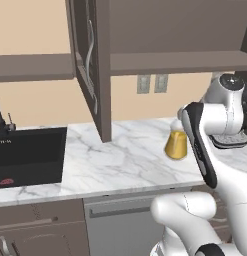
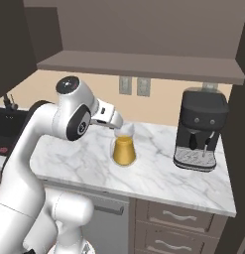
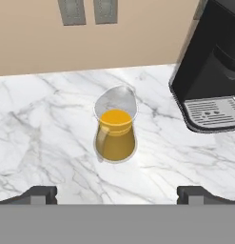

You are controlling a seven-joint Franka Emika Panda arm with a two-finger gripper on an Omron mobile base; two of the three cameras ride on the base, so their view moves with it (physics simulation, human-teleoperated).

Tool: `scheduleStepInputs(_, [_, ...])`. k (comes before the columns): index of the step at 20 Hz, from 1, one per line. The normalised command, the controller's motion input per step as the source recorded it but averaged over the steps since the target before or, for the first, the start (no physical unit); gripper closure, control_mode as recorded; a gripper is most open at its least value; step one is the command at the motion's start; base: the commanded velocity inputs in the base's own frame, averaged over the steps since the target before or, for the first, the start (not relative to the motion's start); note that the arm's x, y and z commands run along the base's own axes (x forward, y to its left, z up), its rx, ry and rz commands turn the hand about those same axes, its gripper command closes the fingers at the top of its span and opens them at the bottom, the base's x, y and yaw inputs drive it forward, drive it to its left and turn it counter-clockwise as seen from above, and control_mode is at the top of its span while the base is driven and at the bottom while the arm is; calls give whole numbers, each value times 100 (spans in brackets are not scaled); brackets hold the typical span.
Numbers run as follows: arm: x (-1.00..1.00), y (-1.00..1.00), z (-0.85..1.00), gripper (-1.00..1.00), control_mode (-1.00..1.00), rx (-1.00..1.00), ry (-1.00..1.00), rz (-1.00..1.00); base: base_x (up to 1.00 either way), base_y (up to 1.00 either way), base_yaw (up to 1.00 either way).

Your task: There is a tray on the dining counter. Grab the cup, mug, and pitcher and place them on the tray. The pitcher may be placed next to the tray if it cannot fit the tray.

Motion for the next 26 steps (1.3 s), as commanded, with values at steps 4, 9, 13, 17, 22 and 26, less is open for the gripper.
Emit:
scheduleStepInputs(4, [40,6,-7,-100,-100,0,8,0,0,0,0])
scheduleStepInputs(9, [32,1,-21,-100,-100,0,13,0,0,0,0])
scheduleStepInputs(13, [41,2,-39,-100,-100,0,6,0,0,0,0])
scheduleStepInputs(17, [41,1,-39,-100,-100,0,7,0,0,0,0])
scheduleStepInputs(22, [26,0,-35,-100,-100,2,0,0,0,0,0])
scheduleStepInputs(26, [18,2,-43,-100,-100,7,0,-2,0,0,0])
